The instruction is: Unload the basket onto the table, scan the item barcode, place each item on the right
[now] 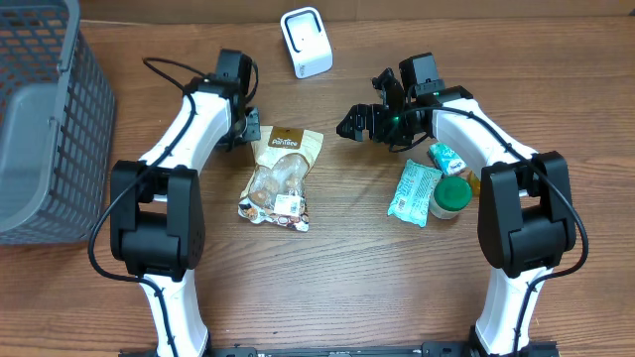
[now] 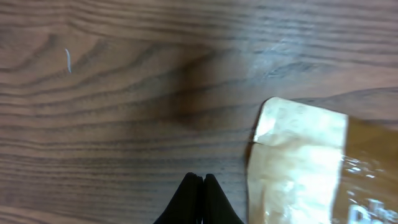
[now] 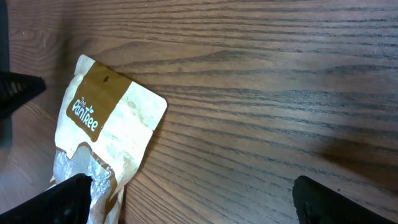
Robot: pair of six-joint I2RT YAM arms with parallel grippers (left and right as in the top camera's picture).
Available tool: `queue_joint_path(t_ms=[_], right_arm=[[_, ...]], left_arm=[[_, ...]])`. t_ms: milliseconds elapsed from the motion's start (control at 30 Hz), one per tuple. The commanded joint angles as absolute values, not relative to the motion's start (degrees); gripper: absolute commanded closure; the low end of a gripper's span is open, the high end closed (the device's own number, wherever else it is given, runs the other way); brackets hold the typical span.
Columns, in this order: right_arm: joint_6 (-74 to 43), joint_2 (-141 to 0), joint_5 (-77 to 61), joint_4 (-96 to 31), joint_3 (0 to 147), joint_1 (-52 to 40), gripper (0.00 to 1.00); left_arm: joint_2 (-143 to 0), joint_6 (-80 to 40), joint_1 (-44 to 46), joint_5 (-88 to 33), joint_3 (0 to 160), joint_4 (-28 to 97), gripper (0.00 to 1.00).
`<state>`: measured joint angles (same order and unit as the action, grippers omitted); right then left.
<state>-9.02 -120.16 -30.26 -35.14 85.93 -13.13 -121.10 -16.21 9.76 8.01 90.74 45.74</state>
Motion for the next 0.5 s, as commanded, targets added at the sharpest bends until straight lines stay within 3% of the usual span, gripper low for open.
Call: queue_joint_path(t_ms=[0,467], right_arm=[[-8.47,-118.74,-31.14,-34.85,87.07,-13.15,0.0],[-8.47,-118.74,-31.16,-35.31,87.07,-13.15,0.0]], left_arm=[[-121.62,-16.67,9.93,7.64,88.01,43.42,0.96],[-121.62,-11.09,10.9,-15.44,86.61,39.42,0.96]])
